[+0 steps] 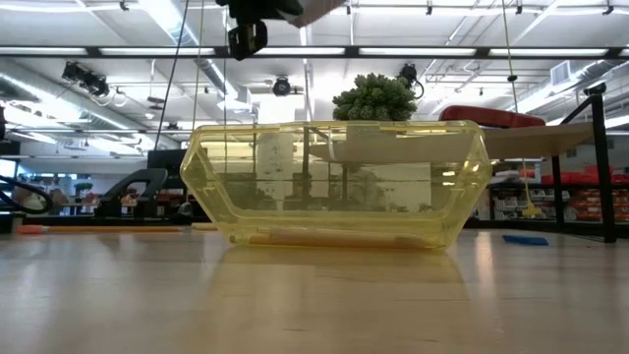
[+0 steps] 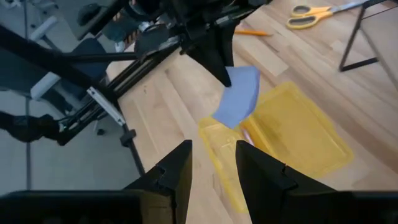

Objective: Pack school essentials
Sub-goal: Put the sticky note into the supply box

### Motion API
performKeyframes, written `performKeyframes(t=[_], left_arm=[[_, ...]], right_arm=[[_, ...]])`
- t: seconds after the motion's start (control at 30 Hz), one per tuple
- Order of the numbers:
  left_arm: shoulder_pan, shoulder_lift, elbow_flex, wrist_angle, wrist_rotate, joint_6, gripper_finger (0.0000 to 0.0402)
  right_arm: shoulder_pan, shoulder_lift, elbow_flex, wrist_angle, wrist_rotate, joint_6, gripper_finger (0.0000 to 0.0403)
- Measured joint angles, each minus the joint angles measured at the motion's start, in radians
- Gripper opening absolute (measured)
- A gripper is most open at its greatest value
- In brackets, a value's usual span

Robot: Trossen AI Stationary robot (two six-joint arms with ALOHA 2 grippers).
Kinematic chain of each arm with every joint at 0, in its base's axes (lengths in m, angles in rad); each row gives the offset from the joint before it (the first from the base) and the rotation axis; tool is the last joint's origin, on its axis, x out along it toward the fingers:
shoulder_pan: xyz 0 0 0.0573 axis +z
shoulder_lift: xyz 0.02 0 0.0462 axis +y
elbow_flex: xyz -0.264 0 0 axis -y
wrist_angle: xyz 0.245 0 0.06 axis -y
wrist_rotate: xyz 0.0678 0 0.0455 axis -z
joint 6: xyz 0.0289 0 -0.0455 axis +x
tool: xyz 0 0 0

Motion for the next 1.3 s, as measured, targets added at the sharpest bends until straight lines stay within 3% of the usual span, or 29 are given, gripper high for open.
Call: performKeyframes(t=[0.33, 0.53, 0.8, 1.3], left_arm=[[-0.051, 0.175, -0.001, -0.031, 0.004, -0.058, 0.0007], [-0.053, 0.283, -0.001, -0.049, 0.088, -0.208, 0.0033], [-0.057, 0.357, -0.001, -0.047, 0.113, -0.224, 0.0054], [-0.063, 0.356, -0.001, -0.067, 0.106, -0.155, 0.0194]], right_arm=[[0.009, 0.063, 0.000, -0.005, -0.013, -0.004, 0.0130], [0.010, 0.081, -0.001, -0.005, -0.019, -0.010, 0.0130], [0.031, 0.101, -0.001, -0.006, 0.047, 0.010, 0.0130], [0.037, 0.101, -0.001, -0.019, 0.048, -0.007, 0.0130]])
